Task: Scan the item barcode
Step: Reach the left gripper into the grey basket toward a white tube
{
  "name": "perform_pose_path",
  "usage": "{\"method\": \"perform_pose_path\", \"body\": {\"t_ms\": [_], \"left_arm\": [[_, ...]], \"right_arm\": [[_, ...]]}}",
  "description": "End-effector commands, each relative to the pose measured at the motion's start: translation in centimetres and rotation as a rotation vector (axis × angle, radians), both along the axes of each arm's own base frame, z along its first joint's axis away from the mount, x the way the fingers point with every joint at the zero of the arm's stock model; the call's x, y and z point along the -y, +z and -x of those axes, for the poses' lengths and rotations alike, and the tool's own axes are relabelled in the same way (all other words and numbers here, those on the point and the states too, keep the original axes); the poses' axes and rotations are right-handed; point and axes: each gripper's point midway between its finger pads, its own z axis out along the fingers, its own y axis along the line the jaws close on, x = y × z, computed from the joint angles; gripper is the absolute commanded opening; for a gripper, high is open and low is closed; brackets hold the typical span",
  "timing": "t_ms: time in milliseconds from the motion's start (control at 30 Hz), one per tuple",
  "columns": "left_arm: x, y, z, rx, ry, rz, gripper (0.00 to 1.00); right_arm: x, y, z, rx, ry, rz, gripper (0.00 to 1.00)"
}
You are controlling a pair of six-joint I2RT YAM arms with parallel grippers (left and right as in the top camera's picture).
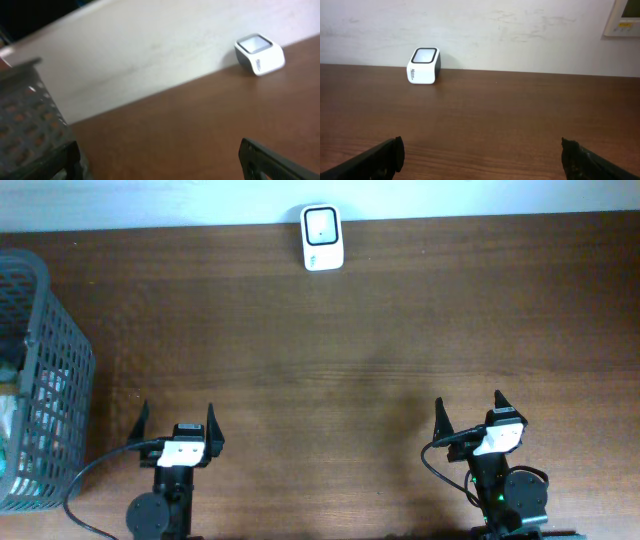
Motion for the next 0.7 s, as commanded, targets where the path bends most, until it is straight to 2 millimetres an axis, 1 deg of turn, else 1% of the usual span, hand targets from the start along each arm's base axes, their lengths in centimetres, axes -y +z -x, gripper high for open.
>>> {"method": "perform_pose_path", "body": {"t_ms": [0,133,233,267,333,467,533,600,667], "left_arm": [[-0.3,2.1,0.3,0.055,0.019,-0.017,0.99],[-0.2,5.2,0.6,0.092,0.017,0.007,0.99],[-0.3,8.0,0.0,0.077,0.014,0.047,0.99],[-0.1,8.9,-0.6,0.060,0.006,0.050,0.99],[0.7,10.6,-2.0,0.005,-0.048,0.052,0.99],[2.2,12.4,-4.7,-0.120,-0.138,0.065,0.99],[2.7,13.1,-6.3,-0.187,-0.175,0.076,0.99],[3.5,14.2,-8.1,-0.260,-0.222,0.092,0.99],[3.8,15.1,-9.3,-0.306,-0.243,0.103,0.99]], "right_arm": [[-0.1,-0.3,0.0,-0.003,0.001,0.008,0.98],[-0.1,-0.3,0.0,-0.003,0.001,0.008,0.98],[-0.1,-0.3,0.0,-0.003,0.001,0.008,0.98],[-0.1,-0.3,0.0,-0.003,0.001,0.008,0.98],[-0.1,-0.3,0.0,-0.003,0.001,0.008,0.99],[-0.1,-0.3,0.0,-0.003,0.001,0.008,0.98],[-0.1,-0.3,0.0,-0.003,0.001,0.008,0.98],[-0.1,-0.3,0.0,-0.003,0.001,0.008,0.98],[-0.1,-0.3,0.0,-0.003,0.001,0.008,0.98]]}}
